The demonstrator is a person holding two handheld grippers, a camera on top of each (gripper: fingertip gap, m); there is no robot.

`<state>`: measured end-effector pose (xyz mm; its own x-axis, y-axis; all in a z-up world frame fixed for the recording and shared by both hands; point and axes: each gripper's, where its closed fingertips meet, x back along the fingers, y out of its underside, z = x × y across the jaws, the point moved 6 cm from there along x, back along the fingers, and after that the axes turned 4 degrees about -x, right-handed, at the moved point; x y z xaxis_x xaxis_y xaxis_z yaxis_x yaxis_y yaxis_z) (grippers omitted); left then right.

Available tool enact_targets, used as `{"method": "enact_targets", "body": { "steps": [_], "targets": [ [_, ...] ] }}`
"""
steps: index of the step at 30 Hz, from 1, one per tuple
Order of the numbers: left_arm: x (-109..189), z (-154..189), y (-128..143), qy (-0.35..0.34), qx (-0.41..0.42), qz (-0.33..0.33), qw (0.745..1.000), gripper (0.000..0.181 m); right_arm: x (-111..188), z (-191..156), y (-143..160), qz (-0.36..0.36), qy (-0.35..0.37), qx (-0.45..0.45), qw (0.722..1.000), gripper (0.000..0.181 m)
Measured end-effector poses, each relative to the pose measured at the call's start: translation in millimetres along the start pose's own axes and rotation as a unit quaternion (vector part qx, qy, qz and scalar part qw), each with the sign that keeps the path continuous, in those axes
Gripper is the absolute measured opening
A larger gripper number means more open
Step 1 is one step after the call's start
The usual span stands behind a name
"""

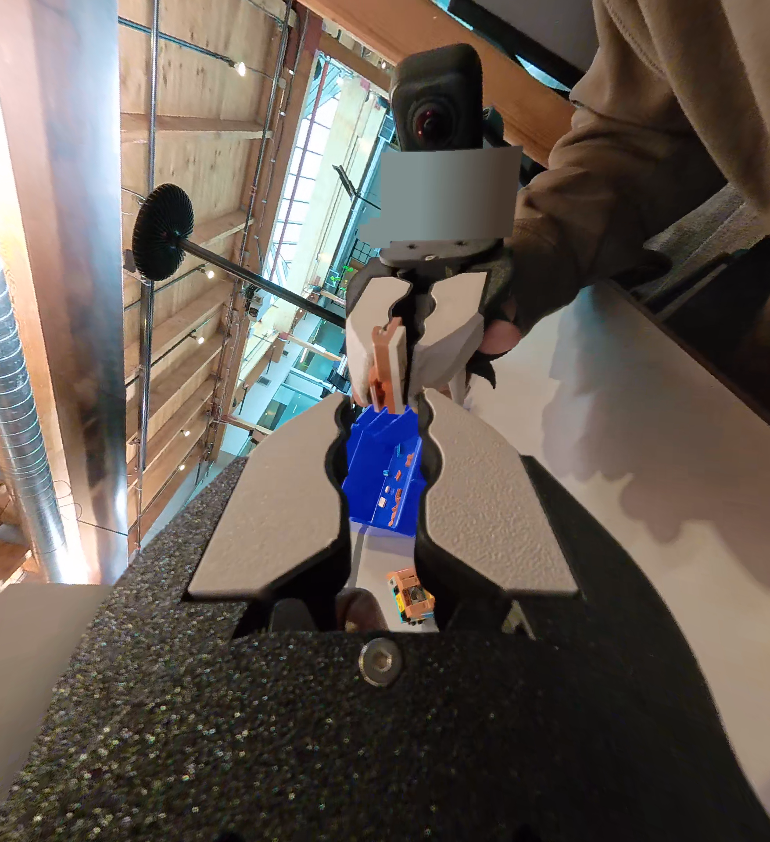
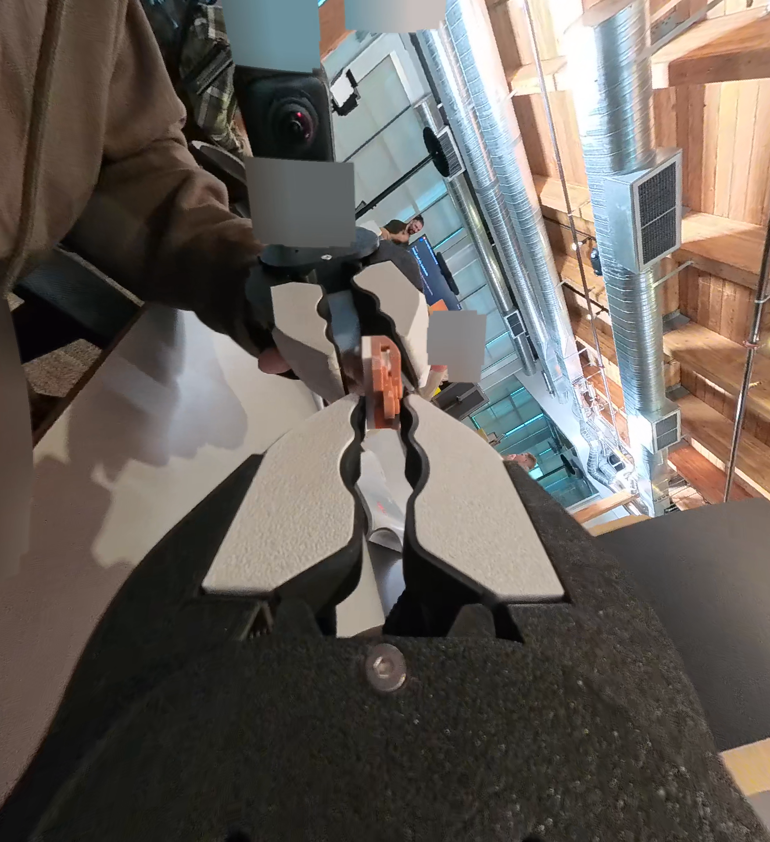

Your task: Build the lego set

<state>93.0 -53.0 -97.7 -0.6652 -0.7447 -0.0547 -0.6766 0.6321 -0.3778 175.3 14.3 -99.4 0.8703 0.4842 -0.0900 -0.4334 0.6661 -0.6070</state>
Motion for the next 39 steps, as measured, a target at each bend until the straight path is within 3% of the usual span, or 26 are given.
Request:
{"method": "enact_targets", "body": {
  "steps": [39],
  "targets": [
    [5.3,7.2,-9.8,0.043,-0.032,0.004,0.999,0.013,-3.7,-4.3,-8.1,0.017,-0.068,0.01,0.997,0.013]
  ]
}}
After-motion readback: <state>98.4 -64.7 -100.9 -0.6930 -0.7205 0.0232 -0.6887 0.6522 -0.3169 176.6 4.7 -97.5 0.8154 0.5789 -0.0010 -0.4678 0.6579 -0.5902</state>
